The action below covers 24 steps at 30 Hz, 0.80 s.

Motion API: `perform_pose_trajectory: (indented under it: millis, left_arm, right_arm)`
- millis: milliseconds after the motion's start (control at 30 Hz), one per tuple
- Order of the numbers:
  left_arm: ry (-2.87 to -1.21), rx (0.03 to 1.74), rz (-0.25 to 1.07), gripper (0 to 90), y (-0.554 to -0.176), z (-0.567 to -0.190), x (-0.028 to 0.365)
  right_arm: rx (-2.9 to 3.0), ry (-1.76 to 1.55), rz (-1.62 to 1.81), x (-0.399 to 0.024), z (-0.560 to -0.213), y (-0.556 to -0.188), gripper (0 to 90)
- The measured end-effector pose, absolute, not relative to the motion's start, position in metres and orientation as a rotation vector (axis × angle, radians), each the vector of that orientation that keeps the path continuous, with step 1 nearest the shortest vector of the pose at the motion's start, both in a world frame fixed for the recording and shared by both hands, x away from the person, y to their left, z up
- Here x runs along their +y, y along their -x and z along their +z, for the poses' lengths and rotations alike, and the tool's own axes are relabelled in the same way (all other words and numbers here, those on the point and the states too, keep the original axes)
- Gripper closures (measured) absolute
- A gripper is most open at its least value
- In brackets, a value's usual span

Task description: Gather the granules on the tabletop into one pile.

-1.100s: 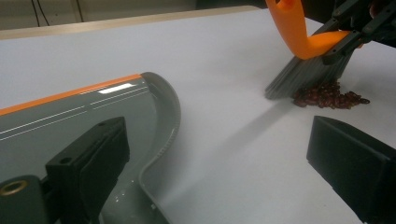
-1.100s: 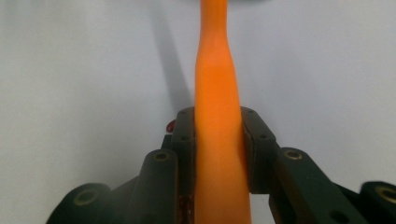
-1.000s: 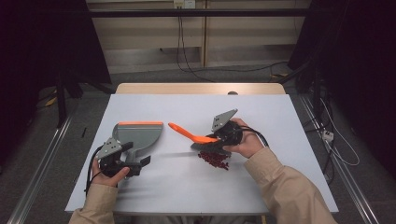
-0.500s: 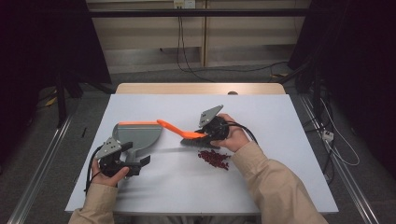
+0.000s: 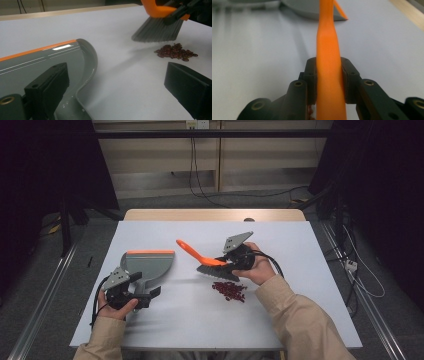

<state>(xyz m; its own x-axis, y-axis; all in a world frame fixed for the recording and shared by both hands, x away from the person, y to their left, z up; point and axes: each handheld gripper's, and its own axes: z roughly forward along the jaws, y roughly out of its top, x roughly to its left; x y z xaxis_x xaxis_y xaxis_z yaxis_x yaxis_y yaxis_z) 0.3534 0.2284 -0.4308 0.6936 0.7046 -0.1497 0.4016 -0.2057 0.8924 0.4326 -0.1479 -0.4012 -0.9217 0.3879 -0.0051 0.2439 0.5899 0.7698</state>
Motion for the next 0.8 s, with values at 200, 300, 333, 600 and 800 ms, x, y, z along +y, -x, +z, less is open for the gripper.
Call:
perform_pose_trajectory:
  millis: [200,300,333,600,800]
  left_arm:
    - [-1.825,0.870,0.350,5.6,-0.354,-0.430,0.229]
    - [-1.823,0.865,0.348,5.7,-0.354,-0.430,0.229]
    - [-1.823,0.862,0.346,5.6,-0.353,-0.430,0.229]
    - [-1.815,0.850,0.345,5.6,-0.352,-0.427,0.229]
    - [-1.818,0.848,0.346,5.6,-0.351,-0.427,0.229]
  right_arm:
    - [2.407,-0.987,1.199,-0.166,-0.384,-0.416,71.2]
    - [2.286,-1.159,1.110,-0.177,-0.382,-0.403,71.3]
    - [2.260,-1.226,1.111,-0.181,-0.382,-0.399,71.3]
    - [2.108,-1.488,1.022,-0.202,-0.394,-0.370,71.3]
    - [2.063,-1.560,1.009,-0.210,-0.397,-0.363,71.3]
